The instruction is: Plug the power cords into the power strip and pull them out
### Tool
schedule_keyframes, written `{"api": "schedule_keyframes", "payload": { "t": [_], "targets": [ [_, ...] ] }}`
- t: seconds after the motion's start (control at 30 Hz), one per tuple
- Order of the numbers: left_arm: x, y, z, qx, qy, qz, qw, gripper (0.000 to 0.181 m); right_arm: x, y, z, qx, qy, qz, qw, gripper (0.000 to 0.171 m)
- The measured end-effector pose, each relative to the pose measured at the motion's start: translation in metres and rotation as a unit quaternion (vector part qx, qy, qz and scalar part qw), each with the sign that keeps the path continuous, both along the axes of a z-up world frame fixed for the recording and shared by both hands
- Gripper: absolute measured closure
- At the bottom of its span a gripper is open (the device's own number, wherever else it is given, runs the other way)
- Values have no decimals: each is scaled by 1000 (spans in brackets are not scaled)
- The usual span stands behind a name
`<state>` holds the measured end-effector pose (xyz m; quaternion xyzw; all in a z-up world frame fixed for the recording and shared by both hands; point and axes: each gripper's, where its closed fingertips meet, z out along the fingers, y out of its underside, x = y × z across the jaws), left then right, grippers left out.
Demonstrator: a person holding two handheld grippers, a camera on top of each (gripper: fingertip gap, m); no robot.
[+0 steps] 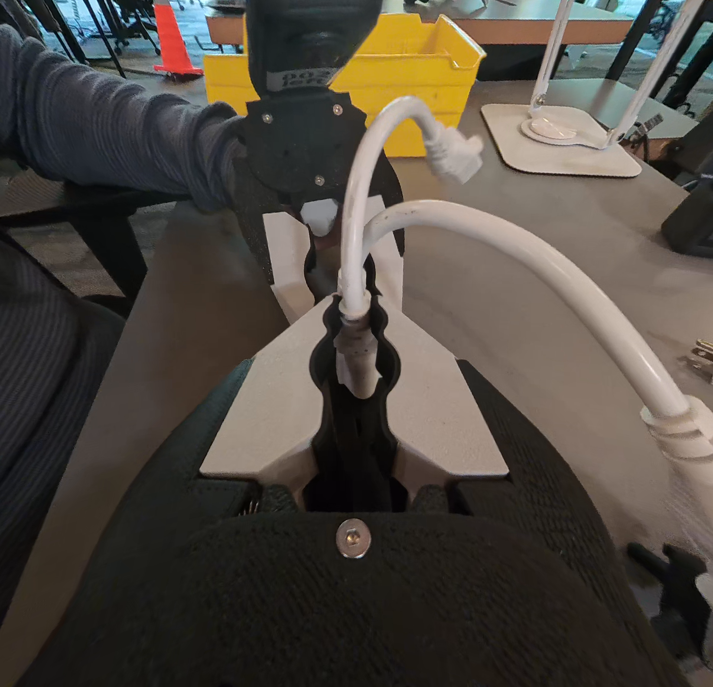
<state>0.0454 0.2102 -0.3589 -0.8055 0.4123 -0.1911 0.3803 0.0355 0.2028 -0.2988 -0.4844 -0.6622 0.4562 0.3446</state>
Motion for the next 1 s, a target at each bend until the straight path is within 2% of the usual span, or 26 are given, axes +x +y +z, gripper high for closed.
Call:
{"api": "schedule_keyframes", "payload": {
  "t": [0.03, 0.27, 0.47, 0.6, 0.7, 0.8, 1.0],
  "targets": [
    [0, 0, 0, 0, 0, 1, 1000, 138, 3, 1, 0, -2, -2, -1, 1000, 155],
    [1, 0, 0, 0, -1, -3, 1000, 138, 2, 0, -1, -8, -3, 3, 1000, 154],
    [1, 0, 0, 1, 1, -6, 1000, 138, 2, -2, 4, -49, 26, 13, 998, 153],
    [1, 0, 0, -3, -1, -7, 1000, 138, 0, -12, 23, -91, 56, 42, 993, 127],
    [1, 0, 0, -2, 1, -7, 1000, 138, 4, -1, 34, -43, 61, 24, 997, 136],
    [0, 0, 0, -2, 2, -7, 1000, 138, 15, 9, 8, 35, -14, 14, 999, 141],
    [0, 0, 0, -1, 2, -6, 1000, 138, 19, 7, -13, 15, -65, 36, 997, 152]
  ]
}}
